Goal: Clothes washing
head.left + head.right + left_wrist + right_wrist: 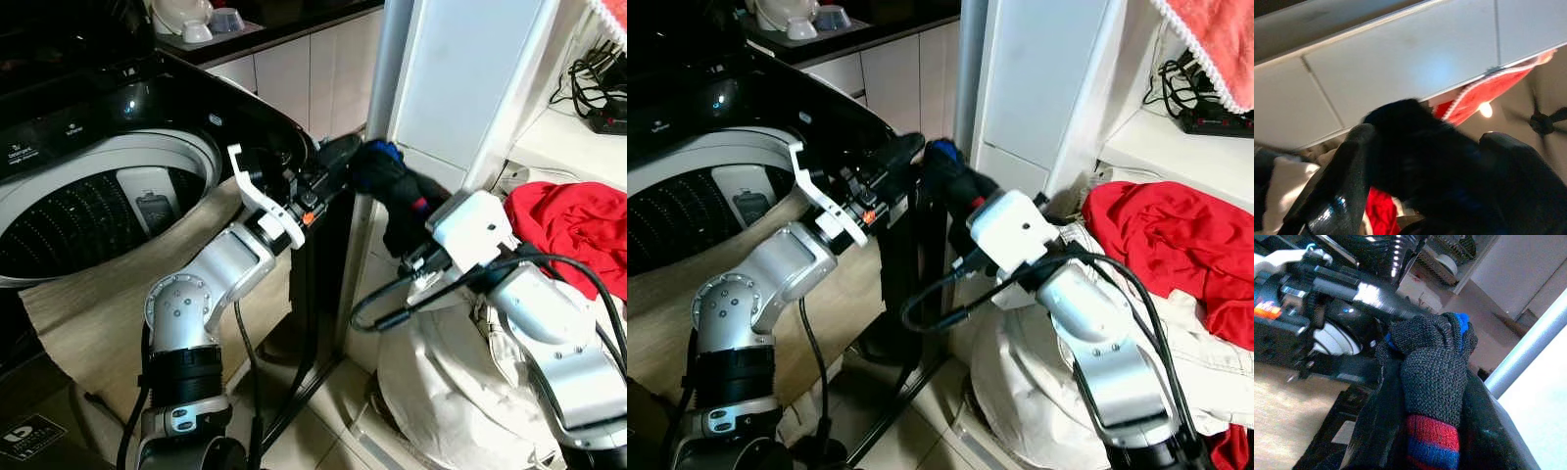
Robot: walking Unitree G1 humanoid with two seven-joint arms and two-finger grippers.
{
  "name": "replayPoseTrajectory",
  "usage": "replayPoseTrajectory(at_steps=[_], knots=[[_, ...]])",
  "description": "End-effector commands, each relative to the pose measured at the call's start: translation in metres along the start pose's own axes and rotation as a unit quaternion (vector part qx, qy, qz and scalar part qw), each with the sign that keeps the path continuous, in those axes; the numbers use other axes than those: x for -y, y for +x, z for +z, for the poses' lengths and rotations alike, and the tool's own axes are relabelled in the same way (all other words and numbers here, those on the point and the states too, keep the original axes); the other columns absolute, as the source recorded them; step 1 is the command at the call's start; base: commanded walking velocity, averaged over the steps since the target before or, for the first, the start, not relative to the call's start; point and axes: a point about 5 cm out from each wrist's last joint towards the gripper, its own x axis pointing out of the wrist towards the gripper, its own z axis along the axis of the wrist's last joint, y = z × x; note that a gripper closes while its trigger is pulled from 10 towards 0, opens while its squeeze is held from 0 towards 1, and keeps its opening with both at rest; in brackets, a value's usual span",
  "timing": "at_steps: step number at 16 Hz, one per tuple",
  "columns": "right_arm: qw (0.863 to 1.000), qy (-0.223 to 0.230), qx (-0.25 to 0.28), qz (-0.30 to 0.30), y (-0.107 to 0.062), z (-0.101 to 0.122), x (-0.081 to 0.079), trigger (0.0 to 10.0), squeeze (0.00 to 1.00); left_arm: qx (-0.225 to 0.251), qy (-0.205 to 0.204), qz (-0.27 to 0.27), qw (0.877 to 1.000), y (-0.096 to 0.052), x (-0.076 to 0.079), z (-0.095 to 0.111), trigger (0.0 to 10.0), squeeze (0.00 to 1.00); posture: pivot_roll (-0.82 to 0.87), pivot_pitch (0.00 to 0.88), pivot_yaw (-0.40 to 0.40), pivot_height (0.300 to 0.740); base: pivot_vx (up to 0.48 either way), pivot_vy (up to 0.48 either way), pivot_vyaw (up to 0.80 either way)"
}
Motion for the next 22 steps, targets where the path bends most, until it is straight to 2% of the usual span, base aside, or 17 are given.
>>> replayPoseTrajectory(at_steps=[1, 2, 5, 6, 7, 10, 11, 12, 13, 16, 22], knots=[[1.0, -0.008, 0.01, -0.011, 0.001, 0.002, 0.006, 0.0, 0.0, -0.008, -0.005, 0.019, 1.0, -0.001, -0.005, -0.003, 10.0, 1.0, -0.18, 0.0, 0.027, 0.74, 0.0, 0.0, 0.0], [1.0, -0.006, 0.01, -0.004, 0.001, 0.002, 0.004, 0.0, 0.0, -0.008, -0.007, 0.02, 1.0, -0.001, -0.005, -0.002, 10.0, 1.0, -0.18, 0.0, 0.027, 0.74, 0.0, 0.0, 0.0], [0.995, 0.019, -0.021, 0.096, -0.004, -0.007, -0.025, 0.0, 0.0, 0.018, -0.031, 0.006, 0.999, 0.003, -0.001, 0.005, 10.0, 1.0, -0.17, 0.0, 0.024, 0.74, 0.0, 0.0, 0.0], [0.994, 0.021, -0.024, 0.104, -0.005, -0.008, -0.028, 0.0, 0.0, 0.02, -0.037, 0.007, 0.999, 0.003, -0.001, 0.006, 10.0, 0.97, -0.17, 0.0, 0.024, 0.74, 0.0, 0.0, 0.0], [0.993, 0.029, -0.029, 0.114, -0.006, -0.01, -0.033, 0.0, 0.0, 0.021, -0.043, 0.003, 0.999, 0.004, -0.001, 0.007, 10.0, 0.0, -0.18, 0.0, 0.027, 0.74, 0.0, 0.0, 0.0], [0.992, 0.032, -0.034, 0.119, -0.007, -0.011, -0.034, 0.0, 0.0, 0.018, -0.036, -0.005, 0.999, 0.003, 0.001, 0.007, 10.0, 0.0, -0.18, 0.0, 0.029, 0.74, 0.0, 0.0, 0.0], [0.992, 0.028, -0.037, 0.119, -0.008, -0.012, -0.034, 0.0, 0.0, 0.012, -0.029, -0.007, 0.999, 0.002, 0.002, 0.005, 7.6, 0.0, -0.18, 0.0, 0.031, 0.74, 0.0, 0.0, 0.0], [0.992, 0.027, -0.037, 0.117, -0.008, -0.012, -0.033, 0.0, 0.0, 0.01, -0.028, -0.007, 1.0, 0.002, 0.002, 0.005, 7.6, 0.0, -0.18, 0.0, 0.031, 0.74, 0.0, 0.0, 0.0], [0.993, 0.022, -0.038, 0.111, -0.007, -0.013, -0.031, 0.0, 0.0, 0.002, -0.023, -0.007, 1.0, 0.002, 0.002, 0.003, 0.0, 0.0, -0.18, 0.0, 0.031, 0.74, 0.0, 0.0, 0.0], [0.993, 0.018, -0.039, 0.106, -0.006, -0.013, -0.03, 0.0, 0.0, -0.007, -0.014, -0.012, 1.0, 0.001, 0.004, 0.0, 0.0, 0.0, -0.17, 0.0, 0.03, 0.74, 0.0, 0.0, 0.0], [0.994, 0.01, -0.045, 0.095, -0.006, -0.016, -0.028, 0.0, 0.0, -0.009, -0.022, -0.019, 1.0, 0.0, 0.004, 0.0, 0.0, 0.0, -0.18, 0.0, 0.032, 0.74, 0.0, 0.0, 0.0]])
